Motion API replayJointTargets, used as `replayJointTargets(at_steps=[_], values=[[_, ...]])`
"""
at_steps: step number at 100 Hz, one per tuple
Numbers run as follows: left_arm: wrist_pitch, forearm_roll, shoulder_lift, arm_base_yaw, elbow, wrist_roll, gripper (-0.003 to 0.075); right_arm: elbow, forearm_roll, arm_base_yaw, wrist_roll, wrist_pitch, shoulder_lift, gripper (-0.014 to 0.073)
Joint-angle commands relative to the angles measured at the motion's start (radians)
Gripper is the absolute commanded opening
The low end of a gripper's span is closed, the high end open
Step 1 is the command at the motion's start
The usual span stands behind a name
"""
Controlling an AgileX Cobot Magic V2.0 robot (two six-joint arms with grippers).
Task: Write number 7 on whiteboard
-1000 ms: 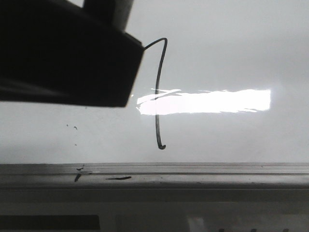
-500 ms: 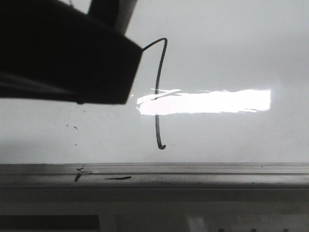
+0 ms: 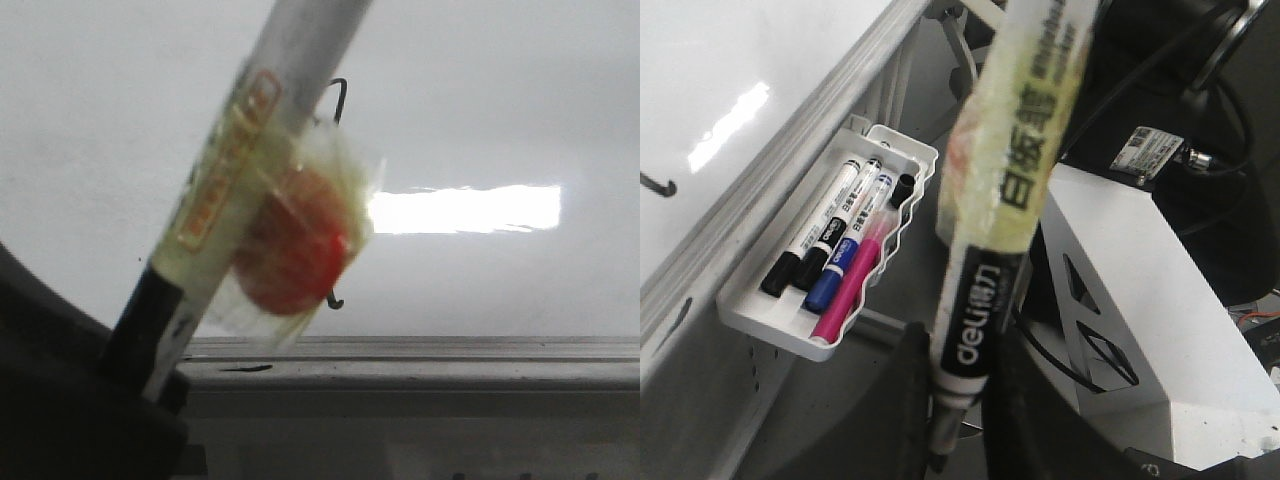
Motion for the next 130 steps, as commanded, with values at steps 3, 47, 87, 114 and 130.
replayJointTargets(at_steps=[3, 47, 87, 114, 130], values=[[-0.004, -0.100, -0.008, -0.001, -0.015, -0.057, -0.0020, -0.034, 0.116, 0.003, 0.001, -0.133, -0.058, 0.0528], [-0.307, -0.188, -0.008, -0.001, -0.015, -0.236, -0.0020, -0.034, 0.129, 0.003, 0.001, 0.044, -0.123, -0.0064], [-0.551, -0.254, -0.008, -0.034, -0.117, -0.236, -0.0021, -0.033, 0.028, 0.003, 0.001, 0.083, -0.123, -0.0064], [-1.067, -0.299, -0.006, -0.302, -0.207, -0.236, -0.0021, -0.033, -0.043, 0.001, 0.001, 0.074, -0.123, -0.0064], [-1.353, -0.338, 0.054, -0.493, -0.216, -0.238, -0.0021, -0.033, -0.043, -0.001, 0.001, 0.046, -0.123, -0.0064]])
